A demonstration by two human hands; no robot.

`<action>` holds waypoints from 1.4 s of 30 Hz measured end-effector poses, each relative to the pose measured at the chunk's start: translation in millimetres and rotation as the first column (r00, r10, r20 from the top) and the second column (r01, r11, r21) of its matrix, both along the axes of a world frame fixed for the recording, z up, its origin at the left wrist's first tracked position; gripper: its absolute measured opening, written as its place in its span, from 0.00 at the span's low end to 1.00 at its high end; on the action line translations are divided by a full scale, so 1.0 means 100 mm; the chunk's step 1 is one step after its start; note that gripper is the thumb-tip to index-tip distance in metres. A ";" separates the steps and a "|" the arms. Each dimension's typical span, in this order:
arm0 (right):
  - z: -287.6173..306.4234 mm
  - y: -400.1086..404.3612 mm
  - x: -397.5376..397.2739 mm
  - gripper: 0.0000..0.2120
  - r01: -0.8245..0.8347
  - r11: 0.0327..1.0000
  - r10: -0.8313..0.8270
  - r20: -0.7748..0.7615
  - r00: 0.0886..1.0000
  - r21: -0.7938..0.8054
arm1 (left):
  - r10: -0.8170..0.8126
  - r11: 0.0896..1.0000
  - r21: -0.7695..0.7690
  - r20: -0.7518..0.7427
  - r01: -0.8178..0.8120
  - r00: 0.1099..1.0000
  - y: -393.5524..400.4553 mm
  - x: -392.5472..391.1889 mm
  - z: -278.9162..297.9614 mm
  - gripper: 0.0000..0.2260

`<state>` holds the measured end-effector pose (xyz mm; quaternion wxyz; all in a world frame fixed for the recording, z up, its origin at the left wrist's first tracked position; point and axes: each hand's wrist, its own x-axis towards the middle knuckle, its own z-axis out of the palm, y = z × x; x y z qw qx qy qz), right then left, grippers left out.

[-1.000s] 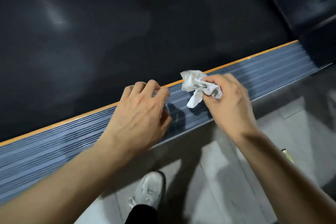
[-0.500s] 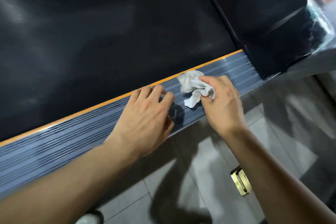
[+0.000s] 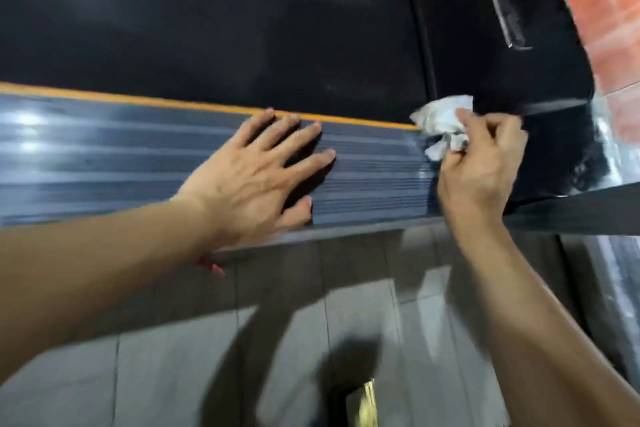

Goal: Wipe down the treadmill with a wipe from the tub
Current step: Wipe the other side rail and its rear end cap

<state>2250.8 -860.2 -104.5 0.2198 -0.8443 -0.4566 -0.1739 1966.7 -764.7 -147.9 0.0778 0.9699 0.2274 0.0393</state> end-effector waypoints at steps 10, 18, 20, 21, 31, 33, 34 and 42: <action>-0.37 -0.09 0.16 0.18 -0.113 0.966 0.080 -0.144 0.986 -0.234 | 0.019 0.999 0.050 0.054 -0.022 0.998 -0.01 0.01 -0.06 0.29; -0.29 0.11 -0.68 0.24 -0.350 0.909 0.284 -0.278 0.918 -0.227 | 0.066 0.997 0.038 0.076 -0.069 0.995 -0.01 0.02 -0.07 0.33; -0.29 0.13 -0.70 0.18 -0.386 0.890 0.343 -0.199 0.918 -0.244 | 0.075 0.997 0.030 0.079 -0.078 0.994 0.00 0.02 -0.06 0.34; -0.27 0.12 -0.61 0.15 -0.350 0.907 0.330 -0.122 0.936 -0.234 | 0.073 0.997 0.025 0.077 -0.075 0.994 0.01 0.03 -0.05 0.34; -0.45 0.10 -0.38 0.18 -0.272 0.947 0.245 -0.162 0.956 -0.172 | 0.113 0.990 0.072 0.112 -0.121 0.987 -0.02 0.03 -0.07 0.34; -0.54 0.17 -0.76 0.21 -0.468 0.872 0.431 -0.230 0.873 -0.143 | 0.182 0.977 0.095 0.083 -0.190 0.980 -0.06 0.03 -0.06 0.35; -0.55 0.17 -0.95 0.23 -0.552 0.824 0.510 -0.261 0.820 -0.126 | 0.223 0.969 0.095 0.072 -0.229 0.972 -0.09 0.01 -0.05 0.34; -0.43 -0.28 0.18 0.24 -0.312 0.907 0.254 -0.222 0.941 -0.283 | 0.288 0.957 0.055 -0.053 -0.285 0.956 -0.35 -0.69 -0.10 0.32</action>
